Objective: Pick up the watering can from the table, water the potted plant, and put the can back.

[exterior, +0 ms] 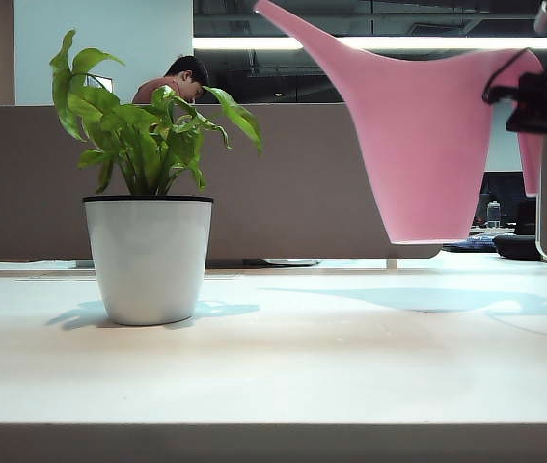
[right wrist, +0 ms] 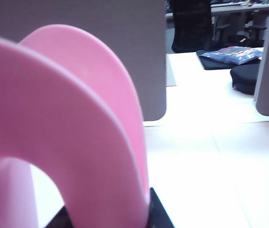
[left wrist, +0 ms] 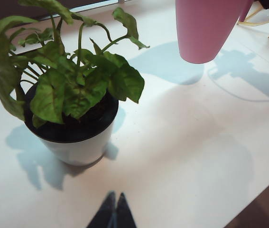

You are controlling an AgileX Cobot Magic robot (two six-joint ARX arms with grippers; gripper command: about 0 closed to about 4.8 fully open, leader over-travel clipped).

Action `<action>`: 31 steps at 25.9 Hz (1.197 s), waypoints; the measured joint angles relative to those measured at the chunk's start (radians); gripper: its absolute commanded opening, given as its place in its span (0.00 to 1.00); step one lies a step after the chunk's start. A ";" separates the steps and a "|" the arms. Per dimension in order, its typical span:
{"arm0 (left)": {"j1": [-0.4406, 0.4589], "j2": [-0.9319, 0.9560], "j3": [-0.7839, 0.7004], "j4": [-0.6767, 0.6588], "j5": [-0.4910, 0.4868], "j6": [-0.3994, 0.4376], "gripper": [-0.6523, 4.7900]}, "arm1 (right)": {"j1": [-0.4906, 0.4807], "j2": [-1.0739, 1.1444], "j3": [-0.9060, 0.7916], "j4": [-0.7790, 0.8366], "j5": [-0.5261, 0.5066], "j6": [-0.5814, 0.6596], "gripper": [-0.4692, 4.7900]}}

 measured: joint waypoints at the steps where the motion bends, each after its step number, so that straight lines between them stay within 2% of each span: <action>1: 0.000 0.000 0.000 0.000 0.000 0.000 0.11 | -0.006 0.018 -0.001 0.022 -0.002 0.005 0.10; 8: 0.000 0.000 0.000 -0.007 0.000 0.000 0.11 | -0.018 0.135 0.000 0.183 -0.062 0.016 0.10; 14: 0.000 0.000 0.000 -0.008 -0.012 0.000 0.11 | -0.018 0.216 0.000 0.209 -0.081 0.013 0.10; 18: 0.000 0.000 0.000 -0.008 -0.023 0.000 0.11 | -0.020 0.240 0.000 0.214 -0.090 -0.082 0.10; 25: 0.000 0.000 0.000 -0.009 -0.023 0.000 0.11 | -0.020 0.273 0.003 0.252 -0.103 -0.082 0.11; 28: 0.000 0.000 0.000 -0.010 -0.023 0.000 0.11 | -0.021 0.276 0.000 0.254 -0.104 -0.079 0.21; 30: 0.000 0.000 0.000 -0.010 -0.023 0.000 0.11 | -0.021 0.276 -0.006 0.257 -0.104 -0.077 0.37; 31: 0.000 0.000 0.000 -0.010 -0.023 0.000 0.11 | -0.021 0.276 -0.006 0.257 -0.104 -0.077 0.42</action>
